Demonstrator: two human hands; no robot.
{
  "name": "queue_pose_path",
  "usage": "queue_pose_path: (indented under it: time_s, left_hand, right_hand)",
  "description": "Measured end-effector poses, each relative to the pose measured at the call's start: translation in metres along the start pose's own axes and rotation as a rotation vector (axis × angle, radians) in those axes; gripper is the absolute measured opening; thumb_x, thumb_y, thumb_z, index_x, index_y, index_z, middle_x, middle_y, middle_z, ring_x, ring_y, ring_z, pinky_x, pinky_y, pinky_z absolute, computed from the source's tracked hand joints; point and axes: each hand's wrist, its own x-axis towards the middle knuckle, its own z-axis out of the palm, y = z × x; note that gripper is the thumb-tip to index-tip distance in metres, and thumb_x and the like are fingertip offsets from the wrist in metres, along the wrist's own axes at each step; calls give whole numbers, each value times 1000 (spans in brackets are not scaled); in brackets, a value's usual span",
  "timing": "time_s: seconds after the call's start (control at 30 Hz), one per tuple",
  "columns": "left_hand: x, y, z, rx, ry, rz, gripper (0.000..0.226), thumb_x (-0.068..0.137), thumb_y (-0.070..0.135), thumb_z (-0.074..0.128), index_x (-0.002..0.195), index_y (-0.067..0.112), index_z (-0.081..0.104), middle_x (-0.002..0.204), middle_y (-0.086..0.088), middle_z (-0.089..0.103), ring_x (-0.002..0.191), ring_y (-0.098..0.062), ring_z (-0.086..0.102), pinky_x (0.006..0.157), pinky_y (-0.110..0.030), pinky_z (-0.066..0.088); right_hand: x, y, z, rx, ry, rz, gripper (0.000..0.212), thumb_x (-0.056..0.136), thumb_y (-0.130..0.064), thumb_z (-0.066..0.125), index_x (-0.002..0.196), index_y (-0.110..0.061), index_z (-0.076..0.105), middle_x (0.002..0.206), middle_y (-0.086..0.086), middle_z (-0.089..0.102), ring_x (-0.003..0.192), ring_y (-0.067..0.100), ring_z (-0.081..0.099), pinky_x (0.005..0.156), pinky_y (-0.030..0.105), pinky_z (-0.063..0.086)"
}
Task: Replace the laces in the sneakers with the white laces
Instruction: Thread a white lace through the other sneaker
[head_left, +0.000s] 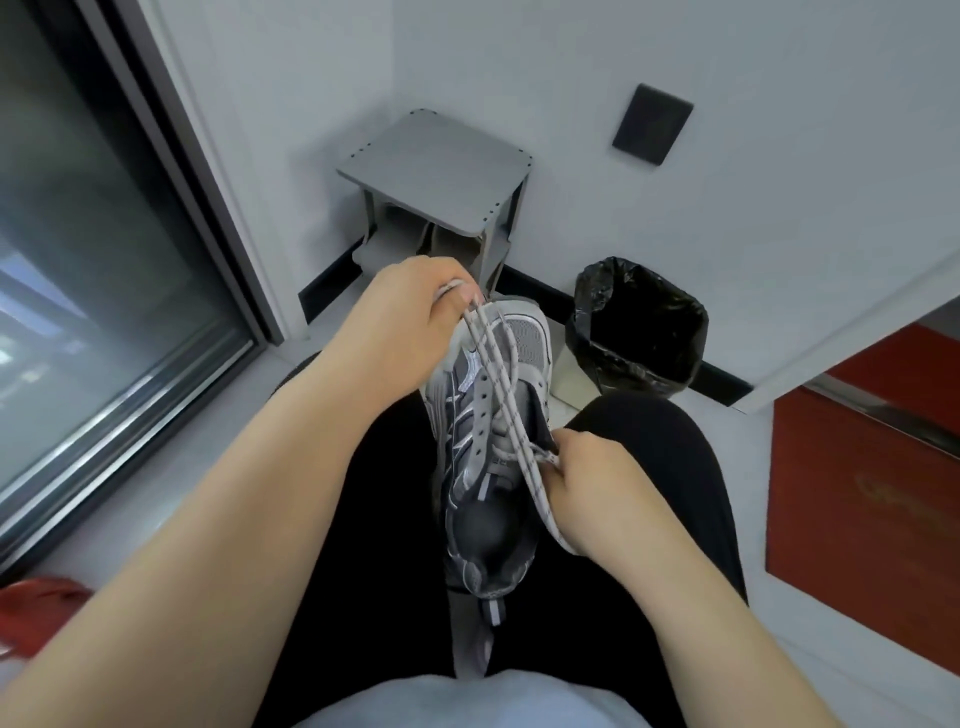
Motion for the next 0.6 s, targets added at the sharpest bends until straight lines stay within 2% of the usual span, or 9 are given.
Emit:
queue_pose_path:
  time_s: [0.07,0.13,0.2,0.3,0.37,0.47,0.53,0.6]
  left_hand:
    - [-6,-1,4,7,0,17,21,95,19,43,91,23,63,90,4,62,85,-9,54,69,-9,34]
    - [-11,-1,7,11,37,48,22,95,18,43,92,21,65,88,5,61,85,-9,52,71,-9,34]
    - [-15,-1,9,-9,97,73,22,94,15,44,89,18,66,81,11,58,83,-9,51,71,-16,36]
    - [-19,-4,10,-24,153,61,23,94,13,44,87,14,66,77,15,53,83,-14,50,78,-26,37]
    - [-19,-7,9,-12,162,16,22,94,14,43,86,18,63,80,8,54,83,-19,50,80,-32,39]
    - [-19,-12,4,62,116,-74,20,90,14,44,80,20,61,80,4,53,81,-23,49,80,-38,41]
    - [-19,-11,0,153,-9,-141,18,84,14,49,77,20,64,86,-1,55,89,-26,52,84,-40,43]
    - [-21,-3,-2,180,-123,-108,19,82,13,51,84,25,65,93,0,56,95,-23,52,91,-40,43]
  right_hand:
    - [-3,5,2,-37,-20,23,26,96,-21,43,70,-17,41,66,-3,46,57,9,42,45,17,29]
    - [-6,7,2,-49,-14,23,31,96,-23,43,66,-18,36,65,-4,43,55,8,39,45,17,26]
    - [-9,8,0,-53,3,12,34,96,-28,43,64,-19,35,64,-5,42,55,7,38,44,18,25]
    - [-17,15,-16,34,108,36,27,91,-36,49,72,-18,51,63,-7,49,58,9,44,48,21,31]
    - [-21,24,-32,196,221,51,29,88,-40,54,75,-15,59,57,-7,49,55,10,45,53,27,34]
    - [-26,32,-55,669,312,-6,24,91,-36,50,77,-22,63,52,-12,41,44,3,36,52,27,30]
    - [-30,33,-63,838,264,-37,20,96,-29,43,87,-28,61,54,-14,38,46,3,30,53,26,29]
    - [-31,33,-64,854,182,-90,20,98,-20,39,99,-26,58,58,-14,36,50,5,27,54,27,28]
